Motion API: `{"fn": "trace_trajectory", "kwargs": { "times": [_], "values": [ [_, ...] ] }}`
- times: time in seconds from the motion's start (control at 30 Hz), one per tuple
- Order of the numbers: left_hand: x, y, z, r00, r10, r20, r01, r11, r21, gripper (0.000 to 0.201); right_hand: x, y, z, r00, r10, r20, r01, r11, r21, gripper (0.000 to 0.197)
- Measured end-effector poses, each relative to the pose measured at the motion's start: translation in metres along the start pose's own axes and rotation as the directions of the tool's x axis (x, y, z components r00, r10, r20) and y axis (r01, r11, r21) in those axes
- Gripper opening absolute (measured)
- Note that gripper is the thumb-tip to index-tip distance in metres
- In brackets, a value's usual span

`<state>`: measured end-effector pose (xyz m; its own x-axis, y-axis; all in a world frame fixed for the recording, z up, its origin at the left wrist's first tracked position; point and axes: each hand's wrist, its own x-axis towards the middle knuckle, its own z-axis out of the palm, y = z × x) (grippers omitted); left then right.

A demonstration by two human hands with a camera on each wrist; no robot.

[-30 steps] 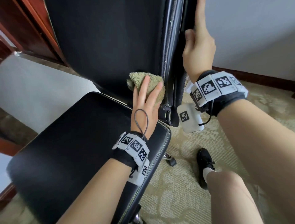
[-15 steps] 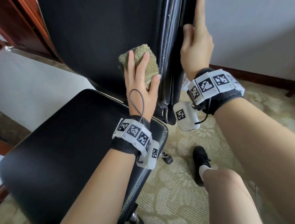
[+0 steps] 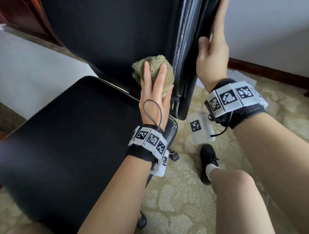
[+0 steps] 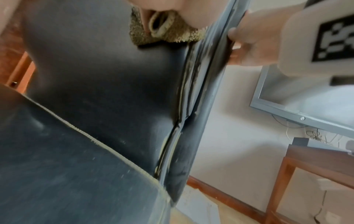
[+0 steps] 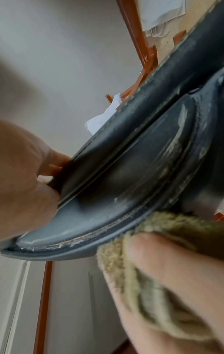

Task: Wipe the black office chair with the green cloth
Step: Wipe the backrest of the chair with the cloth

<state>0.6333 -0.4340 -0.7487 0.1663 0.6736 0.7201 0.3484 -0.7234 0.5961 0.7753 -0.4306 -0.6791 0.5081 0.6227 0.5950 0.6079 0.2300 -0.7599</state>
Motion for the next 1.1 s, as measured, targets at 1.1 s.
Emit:
{"fn": "trace_trajectory", "kwargs": {
  "times": [1.1],
  "values": [
    [-0.006,0.001,-0.011,1.000,-0.023,-0.019,0.020,0.988,-0.152,0.041,-0.004,-0.009,0.002,0.999,0.016,-0.037,-0.019,0.995,-0.093,0.065]
  ]
}}
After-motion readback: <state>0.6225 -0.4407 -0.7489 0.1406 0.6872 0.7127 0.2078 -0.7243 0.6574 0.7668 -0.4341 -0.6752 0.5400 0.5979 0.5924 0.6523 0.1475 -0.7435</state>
